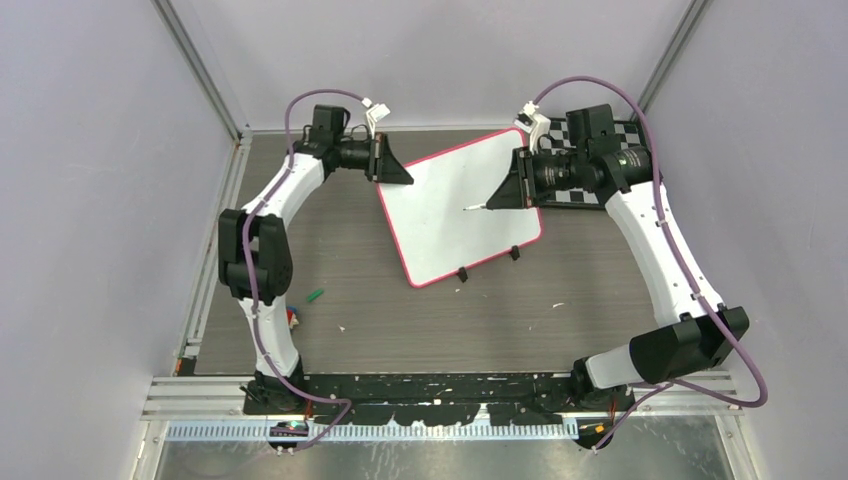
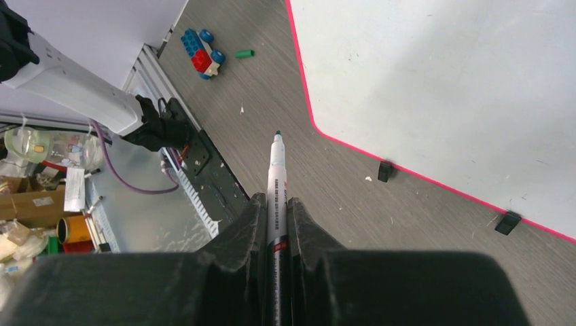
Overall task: Write a sentence on the whiteboard
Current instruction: Move the whiteboard to the center of the board.
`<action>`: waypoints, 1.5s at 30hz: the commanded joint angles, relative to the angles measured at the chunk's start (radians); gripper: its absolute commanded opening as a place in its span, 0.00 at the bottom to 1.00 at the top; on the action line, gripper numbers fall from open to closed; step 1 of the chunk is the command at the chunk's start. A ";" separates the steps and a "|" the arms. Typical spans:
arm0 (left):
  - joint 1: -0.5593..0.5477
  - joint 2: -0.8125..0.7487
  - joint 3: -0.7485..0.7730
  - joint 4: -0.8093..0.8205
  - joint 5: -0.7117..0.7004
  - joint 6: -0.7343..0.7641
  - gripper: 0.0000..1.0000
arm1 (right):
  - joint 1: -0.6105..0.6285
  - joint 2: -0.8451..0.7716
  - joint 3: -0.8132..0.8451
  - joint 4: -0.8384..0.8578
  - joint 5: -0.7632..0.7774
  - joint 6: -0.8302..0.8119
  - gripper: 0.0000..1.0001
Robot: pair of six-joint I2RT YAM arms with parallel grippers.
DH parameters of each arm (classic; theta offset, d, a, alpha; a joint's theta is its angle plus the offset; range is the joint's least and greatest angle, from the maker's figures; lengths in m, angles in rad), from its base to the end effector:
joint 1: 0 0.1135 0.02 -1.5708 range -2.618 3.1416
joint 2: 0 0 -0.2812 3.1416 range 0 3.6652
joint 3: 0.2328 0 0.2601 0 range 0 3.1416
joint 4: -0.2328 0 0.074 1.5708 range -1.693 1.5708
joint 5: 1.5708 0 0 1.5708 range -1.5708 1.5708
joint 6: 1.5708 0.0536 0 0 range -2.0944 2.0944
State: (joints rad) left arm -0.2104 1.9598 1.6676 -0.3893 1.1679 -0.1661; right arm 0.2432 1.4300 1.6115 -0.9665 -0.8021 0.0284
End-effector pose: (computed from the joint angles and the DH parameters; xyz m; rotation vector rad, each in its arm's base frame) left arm 0.4396 -0.1443 0.2984 0.6876 2.0260 -1.5067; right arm 0.2793 0.1090 0.4180 -0.6363 2.2016 1.0749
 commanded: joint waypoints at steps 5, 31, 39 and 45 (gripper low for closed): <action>-0.102 -0.007 0.021 -0.181 0.048 0.097 0.00 | -0.007 -0.071 -0.043 -0.053 -0.014 -0.067 0.00; -0.132 -0.192 0.036 -0.315 -0.147 0.119 0.65 | -0.003 -0.180 -0.160 0.006 0.016 -0.030 0.00; -0.010 -0.347 -0.132 -0.256 -0.136 0.078 0.77 | 0.029 -0.186 -0.172 0.067 0.065 0.027 0.00; 0.072 -0.444 -0.335 -0.166 -0.114 0.066 0.77 | 0.168 -0.131 -0.164 0.195 0.219 0.066 0.00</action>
State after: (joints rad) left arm -0.1616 1.5520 1.4059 -0.6151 1.0286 -0.0933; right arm 0.3347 1.2705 1.4361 -0.9001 -0.6838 0.0616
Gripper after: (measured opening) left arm 0.770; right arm 0.169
